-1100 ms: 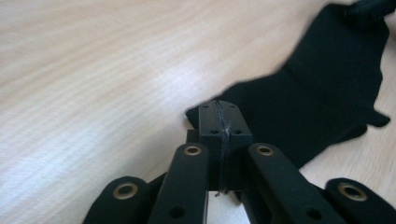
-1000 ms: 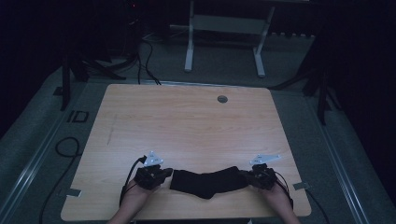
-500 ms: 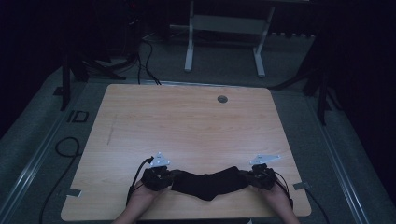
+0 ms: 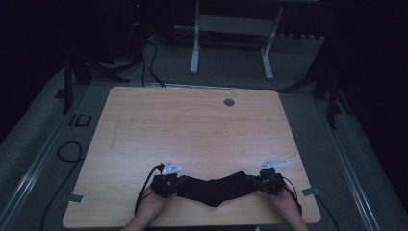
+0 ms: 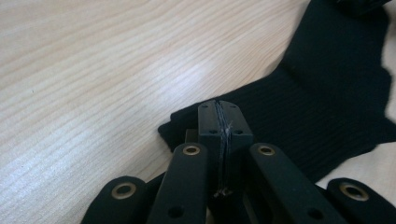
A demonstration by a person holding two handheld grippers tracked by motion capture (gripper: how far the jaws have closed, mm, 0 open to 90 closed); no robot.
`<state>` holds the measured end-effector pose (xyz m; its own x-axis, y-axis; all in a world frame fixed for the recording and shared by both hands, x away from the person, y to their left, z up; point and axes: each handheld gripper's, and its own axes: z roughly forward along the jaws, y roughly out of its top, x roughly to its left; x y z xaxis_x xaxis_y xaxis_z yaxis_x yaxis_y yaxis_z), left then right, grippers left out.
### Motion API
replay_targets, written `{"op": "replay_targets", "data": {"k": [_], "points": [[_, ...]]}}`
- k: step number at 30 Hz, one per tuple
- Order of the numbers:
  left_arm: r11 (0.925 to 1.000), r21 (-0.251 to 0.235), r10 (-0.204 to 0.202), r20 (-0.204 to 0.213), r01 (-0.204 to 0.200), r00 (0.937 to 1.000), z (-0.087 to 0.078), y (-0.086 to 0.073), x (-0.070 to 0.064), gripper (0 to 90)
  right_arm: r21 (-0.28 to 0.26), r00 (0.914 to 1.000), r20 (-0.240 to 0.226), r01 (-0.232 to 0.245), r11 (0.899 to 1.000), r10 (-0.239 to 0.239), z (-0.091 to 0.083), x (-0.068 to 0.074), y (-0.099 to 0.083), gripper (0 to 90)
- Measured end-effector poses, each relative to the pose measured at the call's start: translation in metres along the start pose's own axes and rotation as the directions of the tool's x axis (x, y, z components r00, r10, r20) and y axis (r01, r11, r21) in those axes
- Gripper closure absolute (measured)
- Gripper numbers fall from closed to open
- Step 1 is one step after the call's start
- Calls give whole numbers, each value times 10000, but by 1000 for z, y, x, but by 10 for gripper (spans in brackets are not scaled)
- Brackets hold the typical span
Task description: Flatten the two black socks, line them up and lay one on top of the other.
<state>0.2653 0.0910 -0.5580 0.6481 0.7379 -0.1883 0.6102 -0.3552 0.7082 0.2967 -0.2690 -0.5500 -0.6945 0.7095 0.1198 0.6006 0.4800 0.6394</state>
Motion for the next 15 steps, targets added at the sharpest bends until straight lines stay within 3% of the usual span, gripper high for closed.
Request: {"op": "replay_targets", "data": {"k": [5,15], "points": [[9999,-117,-39,-311,35,9995,1,1,7,891,23,10000,47,31,10000,-31,2,-2,2,852],[9982,-542,-263,-335,244,9991,5,7,30,890,49,9994,314,125,9999,-126,17,-11,23,851]]}}
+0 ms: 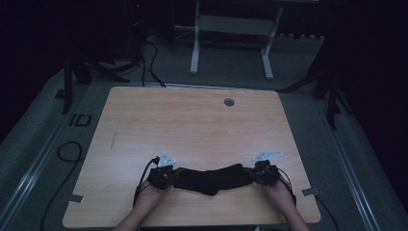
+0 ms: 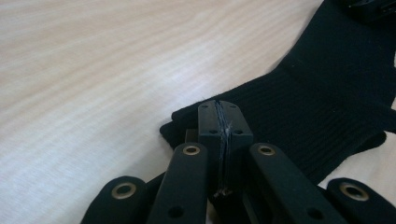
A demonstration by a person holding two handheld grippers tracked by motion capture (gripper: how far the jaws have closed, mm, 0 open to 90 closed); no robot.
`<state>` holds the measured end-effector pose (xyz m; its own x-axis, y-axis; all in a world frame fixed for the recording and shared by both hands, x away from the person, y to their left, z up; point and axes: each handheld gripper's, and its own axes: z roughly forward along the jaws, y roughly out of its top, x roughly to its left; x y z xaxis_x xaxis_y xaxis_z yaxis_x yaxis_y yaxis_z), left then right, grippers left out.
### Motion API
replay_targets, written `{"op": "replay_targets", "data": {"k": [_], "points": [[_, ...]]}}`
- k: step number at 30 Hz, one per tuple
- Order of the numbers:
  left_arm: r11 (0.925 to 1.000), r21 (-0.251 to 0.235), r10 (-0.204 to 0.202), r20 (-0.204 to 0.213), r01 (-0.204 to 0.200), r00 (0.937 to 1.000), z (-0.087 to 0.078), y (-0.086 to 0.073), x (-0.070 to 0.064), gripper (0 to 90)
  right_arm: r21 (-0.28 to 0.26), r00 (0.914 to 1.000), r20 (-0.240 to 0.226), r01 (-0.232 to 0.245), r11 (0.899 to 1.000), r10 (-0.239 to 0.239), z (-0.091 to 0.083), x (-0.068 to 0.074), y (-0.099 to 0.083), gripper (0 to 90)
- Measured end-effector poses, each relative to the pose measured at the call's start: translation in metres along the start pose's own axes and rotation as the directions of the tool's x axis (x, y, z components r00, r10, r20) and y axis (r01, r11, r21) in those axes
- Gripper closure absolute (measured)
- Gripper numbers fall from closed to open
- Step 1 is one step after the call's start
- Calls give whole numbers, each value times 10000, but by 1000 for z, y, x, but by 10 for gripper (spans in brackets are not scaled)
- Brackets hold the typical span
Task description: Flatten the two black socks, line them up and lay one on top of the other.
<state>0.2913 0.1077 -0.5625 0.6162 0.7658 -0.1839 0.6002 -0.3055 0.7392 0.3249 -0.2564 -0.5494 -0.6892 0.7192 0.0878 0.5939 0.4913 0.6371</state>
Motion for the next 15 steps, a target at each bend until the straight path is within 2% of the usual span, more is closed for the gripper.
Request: {"op": "replay_targets", "data": {"k": [4,5,6,11,13,15], "points": [[9998,-195,18,-126,-20,9999,2,3,8,889,-53,10000,9,-47,10000,47,7,-7,8,848],[9996,-268,4,-225,-10,9997,4,5,14,889,-41,10000,30,-95,9999,95,9,-9,11,848],[9995,-312,-73,-264,64,9996,5,7,16,890,-74,9998,84,-190,9998,190,13,-15,17,847],[9997,-236,-76,-414,66,9991,9,14,21,891,-120,9989,314,-332,9994,335,16,-23,25,832],[9998,-214,-58,-449,49,9990,11,16,21,890,-259,9980,415,-461,9986,471,15,-29,25,822],[10000,-51,-20,-662,17,9978,13,16,21,891,-338,9961,520,-698,9970,715,13,-35,24,816]]}}
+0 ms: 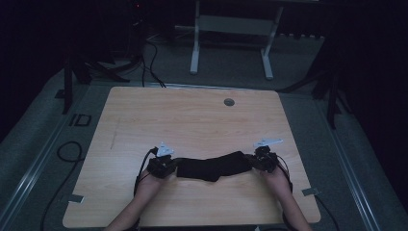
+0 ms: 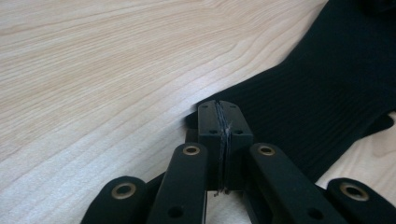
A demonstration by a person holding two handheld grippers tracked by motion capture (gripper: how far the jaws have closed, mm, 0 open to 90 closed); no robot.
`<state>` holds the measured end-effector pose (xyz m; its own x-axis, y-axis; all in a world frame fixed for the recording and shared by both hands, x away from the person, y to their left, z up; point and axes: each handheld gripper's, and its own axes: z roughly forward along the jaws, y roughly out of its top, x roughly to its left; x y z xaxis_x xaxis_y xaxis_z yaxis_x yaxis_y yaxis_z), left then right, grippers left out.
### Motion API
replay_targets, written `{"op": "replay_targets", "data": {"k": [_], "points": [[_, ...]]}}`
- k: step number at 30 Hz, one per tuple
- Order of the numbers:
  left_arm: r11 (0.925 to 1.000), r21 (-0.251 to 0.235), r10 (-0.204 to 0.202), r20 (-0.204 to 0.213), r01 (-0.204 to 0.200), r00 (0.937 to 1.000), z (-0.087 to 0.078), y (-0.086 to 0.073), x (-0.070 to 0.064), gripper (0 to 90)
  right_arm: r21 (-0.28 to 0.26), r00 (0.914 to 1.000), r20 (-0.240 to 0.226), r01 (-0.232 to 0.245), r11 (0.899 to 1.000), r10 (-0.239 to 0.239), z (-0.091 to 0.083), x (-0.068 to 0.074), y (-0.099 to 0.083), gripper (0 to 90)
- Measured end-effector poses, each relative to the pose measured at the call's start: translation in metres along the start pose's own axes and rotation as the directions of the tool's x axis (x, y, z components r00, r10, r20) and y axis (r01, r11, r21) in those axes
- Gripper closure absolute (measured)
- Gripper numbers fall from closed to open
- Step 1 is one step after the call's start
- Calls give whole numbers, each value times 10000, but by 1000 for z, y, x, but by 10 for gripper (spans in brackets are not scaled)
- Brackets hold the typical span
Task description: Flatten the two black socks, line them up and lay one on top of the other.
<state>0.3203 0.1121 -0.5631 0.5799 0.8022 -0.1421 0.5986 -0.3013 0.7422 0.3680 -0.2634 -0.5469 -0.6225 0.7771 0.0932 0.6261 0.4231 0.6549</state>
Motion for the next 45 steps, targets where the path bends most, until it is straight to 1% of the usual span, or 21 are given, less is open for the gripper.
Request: {"op": "replay_targets", "data": {"k": [1,3,5,6,9,15,18,20,23,24,25,26,27,28,30,32,34,35,37,39,45], "points": [[10000,0,0,0,0,10000,0,0,0,890,0,10000,0,0,10000,0,0,0,0,816],[9996,135,-233,83,231,9997,4,-5,5,889,54,9993,351,-111,9999,109,-1,-8,-1,789],[9991,39,-433,139,433,9990,4,-8,8,888,-3,9992,237,-309,9995,309,-1,-11,-2,774],[9987,-41,-500,177,500,9986,3,-9,9,888,32,9994,242,-245,9997,244,0,-11,-2,769],[9987,-238,-453,285,460,9986,-1,-7,7,887,47,9996,113,-257,9997,257,1,-10,0,721],[9983,-532,-196,502,223,9985,-12,-2,0,876,-453,9989,-460,73,9989,-94,-11,0,6,448],[9970,-730,-208,613,253,9979,-16,-1,0,854,-703,9986,-472,214,9973,-248,-20,3,7,345],[9959,-874,-163,794,233,9967,-19,-1,-1,809,-943,9985,-425,305,9951,-347,-26,4,7,280],[9939,-1095,-12,906,111,9959,-23,0,-3,653,-1046,9972,-629,336,9940,-403,-31,1,4,139],[9915,-1302,51,1015,82,9948,-25,0,-4,584,-1068,9975,-549,380,9936,-441,-32,0,3,144],[9897,-1431,148,971,-7,9952,-26,0,-5,551,-1135,9984,-483,243,9932,-299,-33,-1,2,144],[9874,-1582,248,1107,-71,9935,-28,-1,-6,506,-1153,9986,-465,184,9932,-239,-33,-3,0,134],[9866,-1630,293,1128,-105,9932,-28,-1,-7,445,-1268,9989,-364,262,9916,-311,-34,-4,-2,133],[9864,-1638,328,1024,-157,9942,-28,-1,-8,412,-1341,9989,-308,304,9905,-349,-35,-4,-3,133],[9858,-1641,557,1211,-353,9911,-28,-3,-8,318,-1429,9992,-285,240,9894,-283,-36,-6,-7,132],[9885,-1426,672,1157,-504,9910,-25,-4,-9,240,-1496,9996,-191,176,9886,-207,-36,-9,-10,133],[9873,-1369,925,839,-804,9922,-21,-6,-12,138,-1552,9997,-216,99,9878,-134,-36,-12,-13,133],[9879,-1226,1051,765,-953,9915,-20,-6,-12,132,-1646,9998,-182,85,9863,-116,-36,-13,-14,133],[9871,-1267,1068,671,-977,9920,-18,-8,-12,75,-1737,9999,-73,68,9848,-82,-37,-14,-16,132],[9865,-1349,1031,741,-924,9919,-18,-8,-11,75,-1791,10000,34,45,9838,-39,-38,-16,-18,132],[9836,-1656,790,379,-717,9962,-23,-13,-6,76,-1929,9999,100,-31,9812,51,-39,-20,-24,132]]}}
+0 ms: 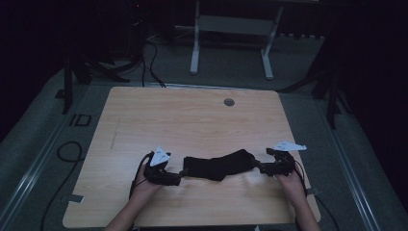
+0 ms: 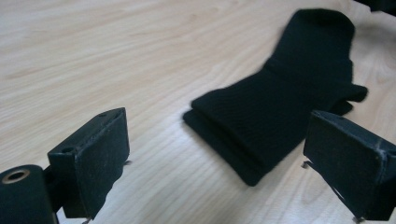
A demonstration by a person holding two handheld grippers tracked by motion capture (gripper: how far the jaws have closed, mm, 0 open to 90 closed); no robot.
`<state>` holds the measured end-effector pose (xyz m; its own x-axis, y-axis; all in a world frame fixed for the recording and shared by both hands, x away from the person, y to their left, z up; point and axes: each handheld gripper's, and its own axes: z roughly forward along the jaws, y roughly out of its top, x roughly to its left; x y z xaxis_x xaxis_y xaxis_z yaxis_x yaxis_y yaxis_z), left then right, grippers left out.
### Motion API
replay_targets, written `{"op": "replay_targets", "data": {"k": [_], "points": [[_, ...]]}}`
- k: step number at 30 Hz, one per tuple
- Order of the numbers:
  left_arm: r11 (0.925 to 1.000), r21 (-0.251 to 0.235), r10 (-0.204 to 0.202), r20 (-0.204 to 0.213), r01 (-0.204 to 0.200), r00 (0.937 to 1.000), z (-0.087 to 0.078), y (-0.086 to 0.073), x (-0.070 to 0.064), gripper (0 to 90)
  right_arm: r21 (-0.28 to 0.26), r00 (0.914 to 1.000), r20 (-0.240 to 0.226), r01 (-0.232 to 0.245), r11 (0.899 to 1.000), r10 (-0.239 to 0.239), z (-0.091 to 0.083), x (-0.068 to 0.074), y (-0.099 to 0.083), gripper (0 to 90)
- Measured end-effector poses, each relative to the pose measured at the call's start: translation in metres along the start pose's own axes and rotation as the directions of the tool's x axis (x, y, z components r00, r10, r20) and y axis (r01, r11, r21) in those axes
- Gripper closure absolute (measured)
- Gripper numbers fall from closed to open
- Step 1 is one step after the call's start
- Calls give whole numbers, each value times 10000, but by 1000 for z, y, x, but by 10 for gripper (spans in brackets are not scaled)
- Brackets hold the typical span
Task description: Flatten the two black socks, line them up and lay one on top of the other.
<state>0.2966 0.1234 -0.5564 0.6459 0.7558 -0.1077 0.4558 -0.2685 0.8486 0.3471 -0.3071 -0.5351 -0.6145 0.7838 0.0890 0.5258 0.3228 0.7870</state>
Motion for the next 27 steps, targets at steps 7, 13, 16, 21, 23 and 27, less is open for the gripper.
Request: {"op": "replay_targets", "data": {"k": [7,13,16,21,23,27], "points": [[9998,3,-191,-68,191,9998,-15,-9,8,76,115,9998,200,16,9999,-18,-5,-4,-11,133],[9997,-80,-245,-190,243,9995,-28,-16,12,76,47,9992,380,-87,10000,85,-13,-10,-21,135],[9994,-169,-302,-283,297,9991,-35,-18,15,76,48,9991,404,-149,9999,147,-16,-11,-26,137],[9992,-228,-351,-447,341,9984,-47,-22,19,76,24,9989,423,-197,9998,196,-22,-13,-33,139],[9991,-212,-385,-502,374,9980,-51,-24,21,76,12,9989,363,-290,9996,289,-25,-13,-35,139],[9981,-286,-560,-648,542,9963,-58,-30,26,76,-5,9985,367,-411,9992,411,-31,-15,-39,139]]}}
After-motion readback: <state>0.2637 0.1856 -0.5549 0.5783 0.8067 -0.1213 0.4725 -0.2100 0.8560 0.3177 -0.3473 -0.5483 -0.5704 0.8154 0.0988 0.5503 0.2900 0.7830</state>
